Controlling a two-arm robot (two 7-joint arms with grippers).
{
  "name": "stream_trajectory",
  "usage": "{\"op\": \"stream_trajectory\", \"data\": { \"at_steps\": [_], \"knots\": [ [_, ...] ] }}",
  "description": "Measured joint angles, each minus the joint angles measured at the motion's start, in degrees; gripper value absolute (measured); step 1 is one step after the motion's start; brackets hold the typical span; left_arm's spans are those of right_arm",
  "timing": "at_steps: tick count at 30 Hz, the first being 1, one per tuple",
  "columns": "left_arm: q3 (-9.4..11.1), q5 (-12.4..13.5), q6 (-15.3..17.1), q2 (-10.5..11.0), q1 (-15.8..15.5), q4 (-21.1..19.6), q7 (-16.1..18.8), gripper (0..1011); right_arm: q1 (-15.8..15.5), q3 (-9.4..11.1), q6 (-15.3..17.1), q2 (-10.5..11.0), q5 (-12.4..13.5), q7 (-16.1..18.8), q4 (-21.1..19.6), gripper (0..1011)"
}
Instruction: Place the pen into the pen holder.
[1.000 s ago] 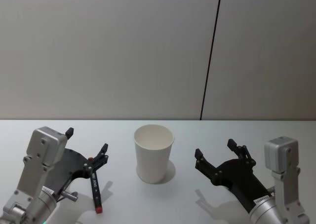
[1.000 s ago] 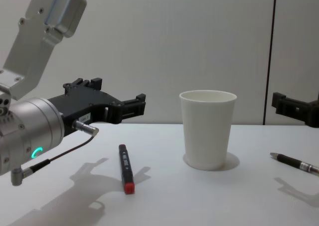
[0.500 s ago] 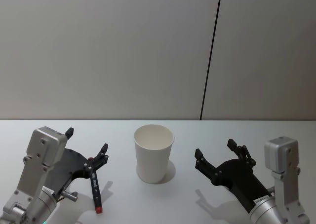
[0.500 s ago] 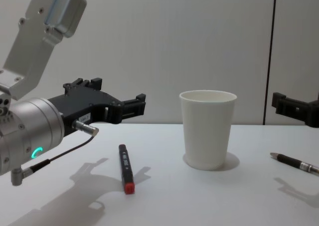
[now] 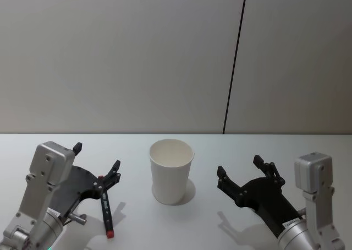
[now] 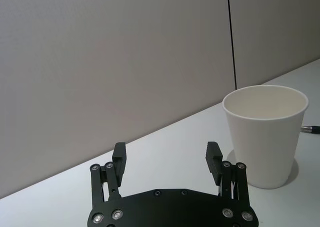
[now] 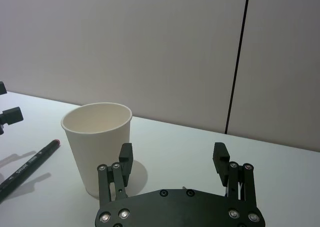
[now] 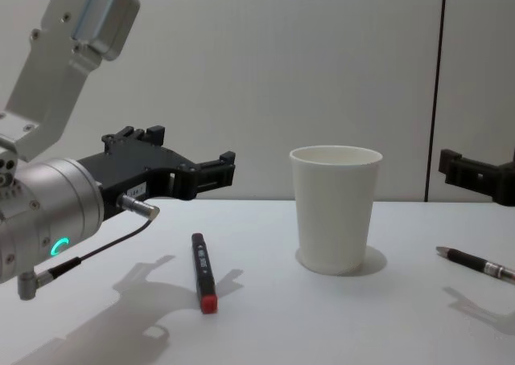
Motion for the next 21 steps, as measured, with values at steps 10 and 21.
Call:
{"op": "stream_trajectory", "data": {
  "at_steps": [10,21],
  "knots": [
    [0.0,0.0,0.0,0.0,0.0,0.0,0.0,1002,0.0,0.0,0.0,0.0,0.0,0.1,0.0,1001],
    [0.0,0.0,0.0,0.0,0.0,0.0,0.0,1002,1.2,1.0,0.5,0.6,0.8,2.0,1.5,1001]
  ]
}}
